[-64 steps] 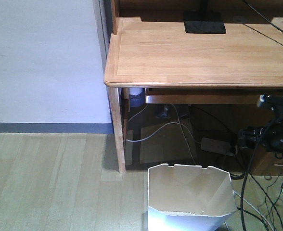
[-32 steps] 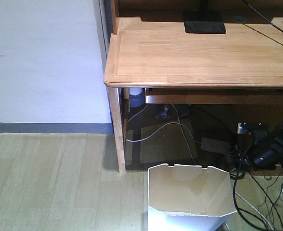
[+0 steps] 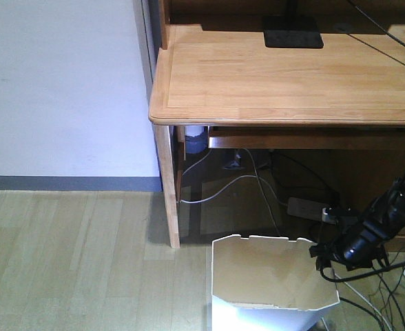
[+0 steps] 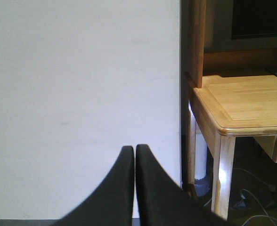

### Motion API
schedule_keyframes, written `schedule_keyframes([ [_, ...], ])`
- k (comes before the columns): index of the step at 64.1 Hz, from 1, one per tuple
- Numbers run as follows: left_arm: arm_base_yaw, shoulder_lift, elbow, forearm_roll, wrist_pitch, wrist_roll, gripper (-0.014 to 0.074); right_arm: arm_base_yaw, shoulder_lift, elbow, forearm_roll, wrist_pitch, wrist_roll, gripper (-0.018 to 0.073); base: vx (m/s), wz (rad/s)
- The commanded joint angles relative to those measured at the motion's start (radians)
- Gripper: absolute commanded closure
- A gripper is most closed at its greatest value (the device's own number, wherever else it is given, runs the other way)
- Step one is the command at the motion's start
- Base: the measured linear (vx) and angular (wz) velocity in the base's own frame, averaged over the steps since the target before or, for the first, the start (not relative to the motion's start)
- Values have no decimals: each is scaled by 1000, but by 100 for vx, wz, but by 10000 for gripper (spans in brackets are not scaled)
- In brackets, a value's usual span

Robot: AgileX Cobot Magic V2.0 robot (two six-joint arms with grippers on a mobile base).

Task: Move trash bin to bedside with robot
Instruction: 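Close the right gripper on the bin rim farthest from the desk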

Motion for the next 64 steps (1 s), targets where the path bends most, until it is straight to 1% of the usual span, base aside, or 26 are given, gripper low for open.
schedule_keyframes([
  [1,0,-5,-21,-5,-72,-4,603,-5,-5,-51,-9,3,-15,31,0,0],
  [10,0,-5,-21,-5,-72,-4,603,-5,60,-120,-27,0,-15,31,0,0],
  [17,0,-5,-21,-5,-72,-4,603,-5,103,-175,-42,30,-14,31,0,0],
  [32,0,-5,-21,-5,-72,-4,603,-5,175,-264,-41,68,-11,31,0,0],
  [39,0,-5,-21,-5,-72,-4,603,-5,212,-305,-41,103,-8,48,0,0],
  [43,0,-5,-21,-5,-72,-4,603,-5,231,-332,-41,122,2,72,0,0],
  [46,0,-5,-21,-5,-72,-4,603,-5,242,-348,-41,142,4,101,0,0],
  [51,0,-5,-21,-5,-72,-4,603,-5,262,-372,-45,173,5,178,0,0],
  [55,0,-5,-21,-5,-72,-4,603,-5,282,-392,-48,191,17,269,0,0],
  [56,0,-5,-21,-5,-72,-4,603,-5,284,-394,-48,196,21,280,0,0],
  [64,0,-5,-21,-5,-72,-4,603,-5,302,-426,-48,245,33,485,0,0],
])
